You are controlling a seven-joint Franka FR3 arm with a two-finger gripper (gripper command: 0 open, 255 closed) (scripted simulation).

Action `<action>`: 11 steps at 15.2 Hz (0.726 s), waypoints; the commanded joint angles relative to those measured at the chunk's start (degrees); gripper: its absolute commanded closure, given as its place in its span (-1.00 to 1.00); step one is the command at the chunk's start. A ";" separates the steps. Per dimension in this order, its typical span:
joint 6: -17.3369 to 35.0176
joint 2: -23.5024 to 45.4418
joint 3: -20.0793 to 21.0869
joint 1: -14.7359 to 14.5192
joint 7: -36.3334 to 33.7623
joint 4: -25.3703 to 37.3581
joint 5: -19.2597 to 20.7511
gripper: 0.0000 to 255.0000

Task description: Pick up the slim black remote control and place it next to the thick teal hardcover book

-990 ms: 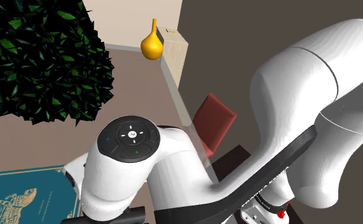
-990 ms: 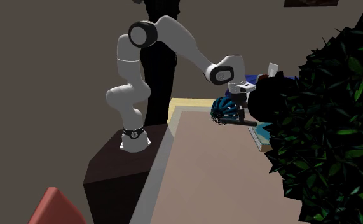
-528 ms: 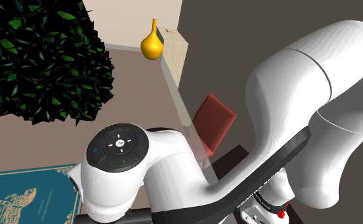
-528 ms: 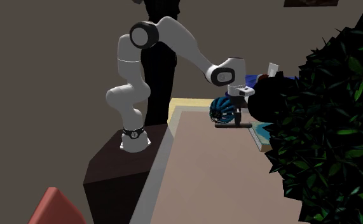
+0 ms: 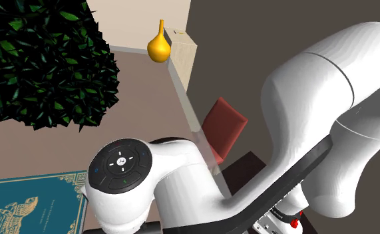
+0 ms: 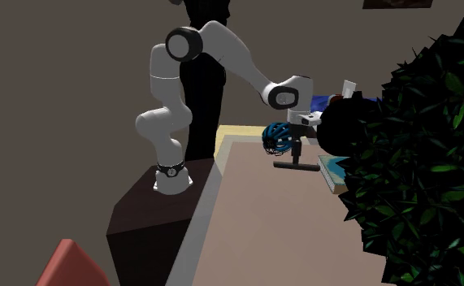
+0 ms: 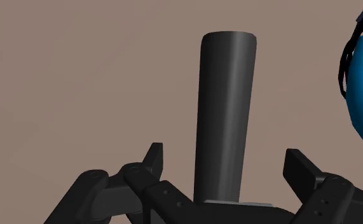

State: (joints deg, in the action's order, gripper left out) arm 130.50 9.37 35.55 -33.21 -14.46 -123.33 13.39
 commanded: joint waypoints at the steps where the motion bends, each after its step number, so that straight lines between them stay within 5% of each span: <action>1: -2.25 -1.81 0.51 0.29 1.26 0.65 -1.73 -1.00; 11: -5.26 -3.98 0.91 0.50 2.61 2.05 -3.71 -1.00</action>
